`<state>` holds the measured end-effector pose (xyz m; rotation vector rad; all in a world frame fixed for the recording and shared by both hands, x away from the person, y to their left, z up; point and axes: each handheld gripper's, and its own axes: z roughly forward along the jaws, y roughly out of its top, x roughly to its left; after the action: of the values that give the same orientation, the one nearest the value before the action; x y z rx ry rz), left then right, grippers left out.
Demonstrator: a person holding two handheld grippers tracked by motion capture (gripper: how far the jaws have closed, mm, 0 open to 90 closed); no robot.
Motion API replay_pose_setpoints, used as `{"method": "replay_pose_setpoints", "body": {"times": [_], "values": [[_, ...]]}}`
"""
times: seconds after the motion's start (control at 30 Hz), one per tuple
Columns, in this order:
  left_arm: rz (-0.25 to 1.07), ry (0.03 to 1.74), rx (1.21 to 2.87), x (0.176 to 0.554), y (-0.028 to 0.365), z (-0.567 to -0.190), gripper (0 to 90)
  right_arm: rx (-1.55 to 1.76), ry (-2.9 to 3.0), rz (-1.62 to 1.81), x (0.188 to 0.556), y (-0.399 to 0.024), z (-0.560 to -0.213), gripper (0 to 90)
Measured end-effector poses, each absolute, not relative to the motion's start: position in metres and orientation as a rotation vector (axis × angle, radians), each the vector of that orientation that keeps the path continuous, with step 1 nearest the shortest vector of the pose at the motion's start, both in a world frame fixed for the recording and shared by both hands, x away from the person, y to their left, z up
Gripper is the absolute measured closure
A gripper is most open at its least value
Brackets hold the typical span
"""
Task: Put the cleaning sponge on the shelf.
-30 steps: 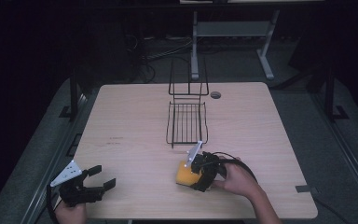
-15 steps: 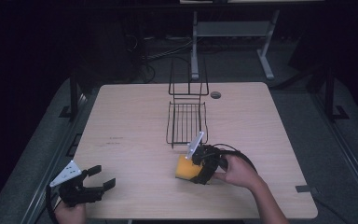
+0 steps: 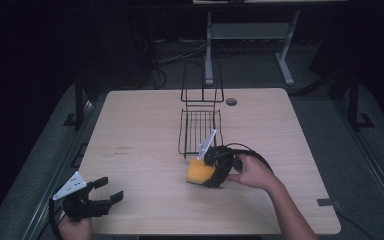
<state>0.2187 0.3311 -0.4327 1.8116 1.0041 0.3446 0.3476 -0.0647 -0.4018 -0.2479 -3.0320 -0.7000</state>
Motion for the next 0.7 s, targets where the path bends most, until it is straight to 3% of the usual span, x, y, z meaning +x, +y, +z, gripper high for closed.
{"method": "replay_pose_setpoints", "body": {"times": [0.7], "values": [[0.343, 1.006, 1.807, 0.219, 0.332, -0.433, 14.0, -0.259, -2.997, -0.701, 0.378, -0.056, -0.395, 21.4]]}}
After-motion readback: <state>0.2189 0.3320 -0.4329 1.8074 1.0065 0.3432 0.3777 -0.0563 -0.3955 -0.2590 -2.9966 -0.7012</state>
